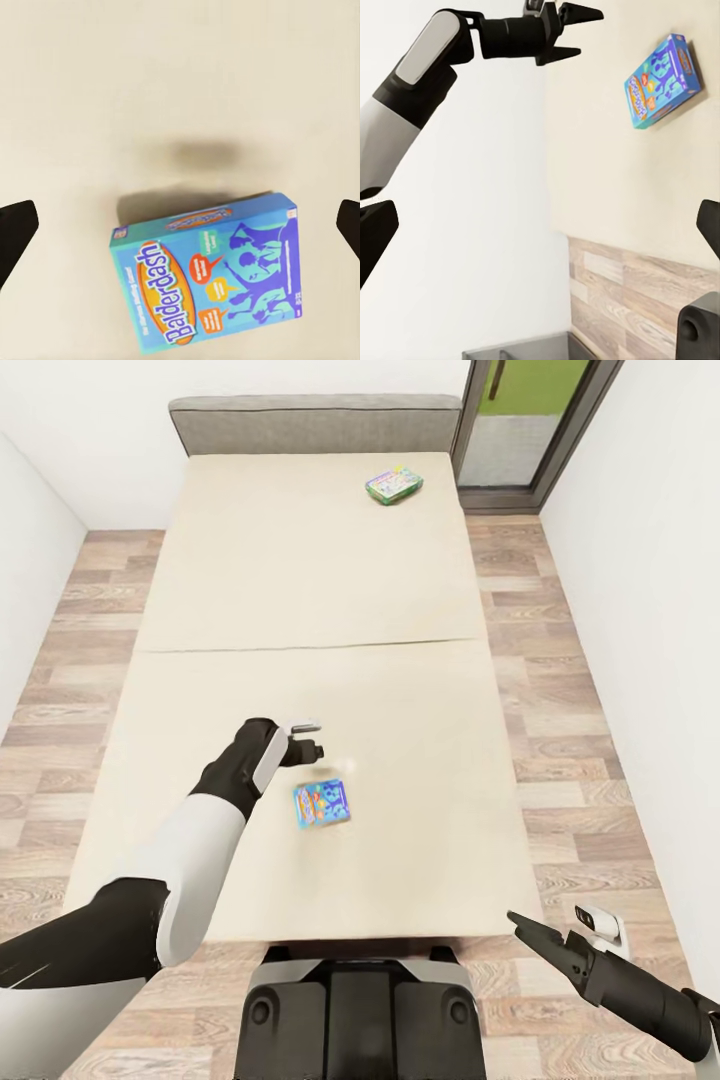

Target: Put all the toys in the child's room - the three board games (two on the bed and one on the table), the two jigsaw puzzles on the table, and the tennis ball on the table - inside the toy box on the table in the child's room.

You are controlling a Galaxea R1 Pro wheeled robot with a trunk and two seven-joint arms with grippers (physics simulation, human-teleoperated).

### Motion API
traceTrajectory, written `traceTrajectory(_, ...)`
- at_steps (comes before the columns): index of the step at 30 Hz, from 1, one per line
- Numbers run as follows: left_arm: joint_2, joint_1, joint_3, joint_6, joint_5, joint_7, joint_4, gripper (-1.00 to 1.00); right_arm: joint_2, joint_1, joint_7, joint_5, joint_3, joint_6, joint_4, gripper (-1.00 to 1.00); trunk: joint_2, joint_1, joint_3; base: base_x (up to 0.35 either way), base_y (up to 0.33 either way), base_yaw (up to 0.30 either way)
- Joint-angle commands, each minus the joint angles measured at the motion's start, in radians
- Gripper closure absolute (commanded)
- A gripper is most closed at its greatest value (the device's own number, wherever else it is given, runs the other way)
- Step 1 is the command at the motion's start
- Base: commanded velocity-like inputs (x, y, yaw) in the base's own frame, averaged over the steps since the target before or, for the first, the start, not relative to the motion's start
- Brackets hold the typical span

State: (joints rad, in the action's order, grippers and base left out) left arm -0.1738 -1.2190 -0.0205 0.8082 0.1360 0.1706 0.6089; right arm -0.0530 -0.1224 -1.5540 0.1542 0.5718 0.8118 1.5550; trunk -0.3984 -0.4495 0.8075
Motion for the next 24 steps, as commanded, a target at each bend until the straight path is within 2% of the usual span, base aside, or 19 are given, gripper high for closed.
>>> traceTrajectory(1,-0.001,-0.002,-0.002,0.004,0.011,0.008,0.001,-1.0,0.0,0.0,-0.003,0.001,0.0,0.01,0.0,-1.0,-0.002,0.0,0.003,0.0,0.0,0.0)
traceTrajectory(24,-0.001,-0.035,-0.002,0.012,0.013,0.008,0.006,-1.0,-0.001,0.0,-0.003,-0.001,0.0,0.01,-0.001,-1.0,-0.002,0.0,0.04,0.0,0.0,0.0)
